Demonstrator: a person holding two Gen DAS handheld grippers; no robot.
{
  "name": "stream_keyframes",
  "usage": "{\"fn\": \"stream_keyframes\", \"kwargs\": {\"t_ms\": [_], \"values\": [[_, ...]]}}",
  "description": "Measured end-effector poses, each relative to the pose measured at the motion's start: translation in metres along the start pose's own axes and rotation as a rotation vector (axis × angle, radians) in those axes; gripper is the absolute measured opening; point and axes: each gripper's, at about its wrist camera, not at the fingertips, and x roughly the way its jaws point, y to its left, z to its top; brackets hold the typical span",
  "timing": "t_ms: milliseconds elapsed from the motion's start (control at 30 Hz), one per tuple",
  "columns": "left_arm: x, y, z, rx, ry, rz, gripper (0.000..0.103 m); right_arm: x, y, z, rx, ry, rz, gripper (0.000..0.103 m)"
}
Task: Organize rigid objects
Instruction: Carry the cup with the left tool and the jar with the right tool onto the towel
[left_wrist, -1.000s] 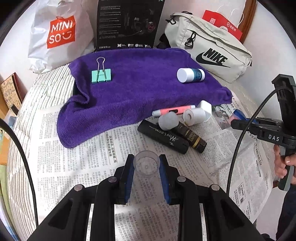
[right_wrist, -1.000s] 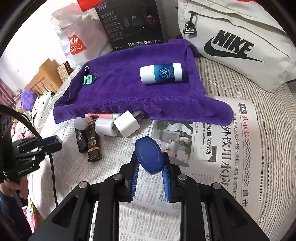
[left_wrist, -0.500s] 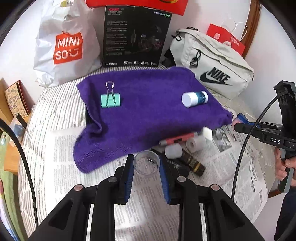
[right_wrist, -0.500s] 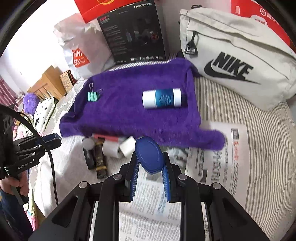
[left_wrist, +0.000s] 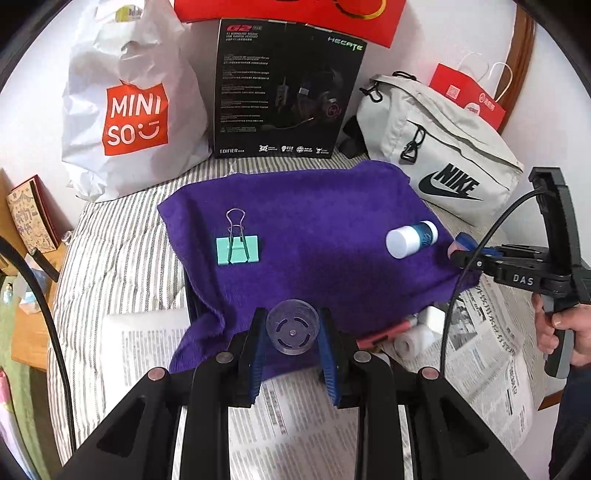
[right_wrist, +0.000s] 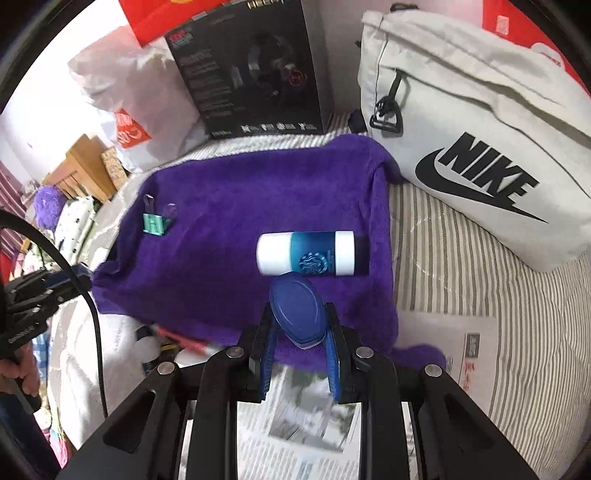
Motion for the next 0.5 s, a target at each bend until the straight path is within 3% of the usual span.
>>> {"fn": "stream_keyframes", "kwargs": {"t_ms": [500], "values": [[0.030,0.015,0.008,-0.027,0.039,-0.009,0.026,0.039,-0.001,0.004,-0.018,0.072,-0.026,0.024]]}}
